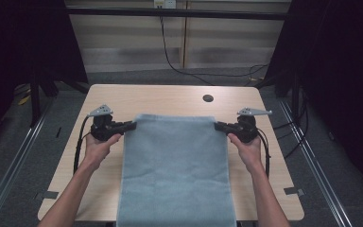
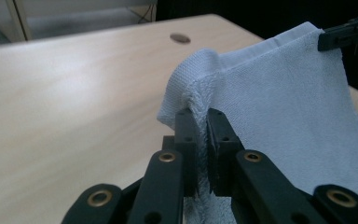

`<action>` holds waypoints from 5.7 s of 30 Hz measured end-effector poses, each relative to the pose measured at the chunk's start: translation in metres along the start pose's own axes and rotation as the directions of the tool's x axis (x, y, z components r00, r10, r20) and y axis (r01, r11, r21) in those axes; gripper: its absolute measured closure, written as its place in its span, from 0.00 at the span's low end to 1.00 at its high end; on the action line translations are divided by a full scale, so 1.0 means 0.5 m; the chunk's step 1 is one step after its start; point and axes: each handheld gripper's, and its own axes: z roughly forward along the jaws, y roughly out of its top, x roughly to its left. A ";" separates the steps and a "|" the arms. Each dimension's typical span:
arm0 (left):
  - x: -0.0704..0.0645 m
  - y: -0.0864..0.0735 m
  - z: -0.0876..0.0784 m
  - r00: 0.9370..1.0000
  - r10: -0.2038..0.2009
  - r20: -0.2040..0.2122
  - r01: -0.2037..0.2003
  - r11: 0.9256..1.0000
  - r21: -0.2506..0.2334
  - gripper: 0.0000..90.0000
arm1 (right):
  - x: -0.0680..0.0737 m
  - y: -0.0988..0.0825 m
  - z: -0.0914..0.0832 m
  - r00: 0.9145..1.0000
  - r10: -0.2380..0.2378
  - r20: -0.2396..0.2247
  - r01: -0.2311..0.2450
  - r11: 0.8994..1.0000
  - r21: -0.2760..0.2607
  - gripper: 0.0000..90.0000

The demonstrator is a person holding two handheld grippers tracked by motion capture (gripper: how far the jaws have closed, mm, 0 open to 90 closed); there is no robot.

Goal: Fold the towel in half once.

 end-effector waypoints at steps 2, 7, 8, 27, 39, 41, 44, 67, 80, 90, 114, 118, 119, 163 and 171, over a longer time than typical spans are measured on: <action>0.001 0.027 -0.006 1.000 0.006 0.000 -0.006 1.000 -0.024 0.94 | 0.006 0.031 -0.007 1.000 -0.016 -0.001 0.016 1.000 -0.023 0.95; 0.007 0.095 -0.001 1.000 0.000 -0.024 -0.002 0.998 -0.068 0.94 | -0.004 0.101 -0.015 0.999 -0.037 0.004 0.037 0.998 -0.059 0.95; 0.008 0.105 0.002 0.999 0.004 -0.033 -0.006 0.998 -0.066 0.94 | -0.011 0.112 -0.015 1.000 -0.031 0.004 0.031 0.998 -0.060 0.95; -0.048 0.110 -0.077 0.998 0.060 0.025 -0.057 0.993 -0.101 0.94 | 0.052 0.136 -0.095 0.994 -0.105 -0.035 0.100 0.987 -0.123 0.95; -0.119 -0.020 -0.141 0.996 0.042 0.078 -0.036 0.997 -0.074 0.95 | 0.140 0.004 -0.187 0.987 -0.139 -0.078 0.134 0.989 -0.067 0.96; -0.135 -0.047 -0.146 0.995 0.028 0.098 -0.024 0.999 -0.046 0.95 | 0.151 -0.015 -0.201 0.986 -0.143 -0.084 0.139 0.989 -0.051 0.96; -0.156 -0.090 -0.155 0.993 0.007 0.119 -0.006 1.000 -0.010 0.95 | 0.168 -0.051 -0.210 0.986 -0.145 -0.082 0.145 0.989 -0.011 0.96; -0.162 -0.271 -0.071 0.989 -0.081 0.124 0.041 0.953 0.300 0.94 | 0.161 -0.263 -0.122 0.998 0.008 -0.064 0.015 0.937 0.348 0.96; -0.039 -0.185 0.030 0.998 0.036 -0.051 -0.020 0.957 0.289 0.95 | 0.072 -0.176 0.007 1.000 -0.019 -0.017 0.024 0.940 0.340 0.96; 0.010 -0.157 0.080 0.991 0.039 -0.125 -0.007 0.968 0.252 0.95 | 0.001 -0.120 0.093 0.997 -0.019 0.070 -0.002 0.955 0.297 0.97; 0.101 -0.106 0.152 0.975 -0.018 -0.221 0.066 0.975 0.212 0.95 | -0.053 -0.046 0.202 0.982 -0.005 0.191 -0.052 0.955 0.293 0.97; 0.114 -0.105 0.150 0.977 -0.070 -0.201 0.113 0.971 0.211 0.94 | -0.059 -0.047 0.202 0.982 0.018 0.186 -0.069 0.961 0.270 0.97; 0.116 -0.105 0.149 0.973 -0.116 -0.200 0.155 0.968 0.195 0.94 | -0.058 -0.047 0.200 0.983 0.016 0.183 -0.065 0.961 0.267 0.97; -0.179 -0.110 -0.174 0.992 0.105 0.074 -0.106 0.994 0.020 0.94 | 0.191 -0.074 -0.199 0.983 -0.172 -0.069 0.173 0.985 0.009 0.96; -0.200 -0.229 -0.152 0.989 0.049 0.140 -0.071 0.984 0.163 0.92 | 0.193 -0.215 -0.189 0.988 -0.083 -0.130 0.104 0.981 0.165 0.94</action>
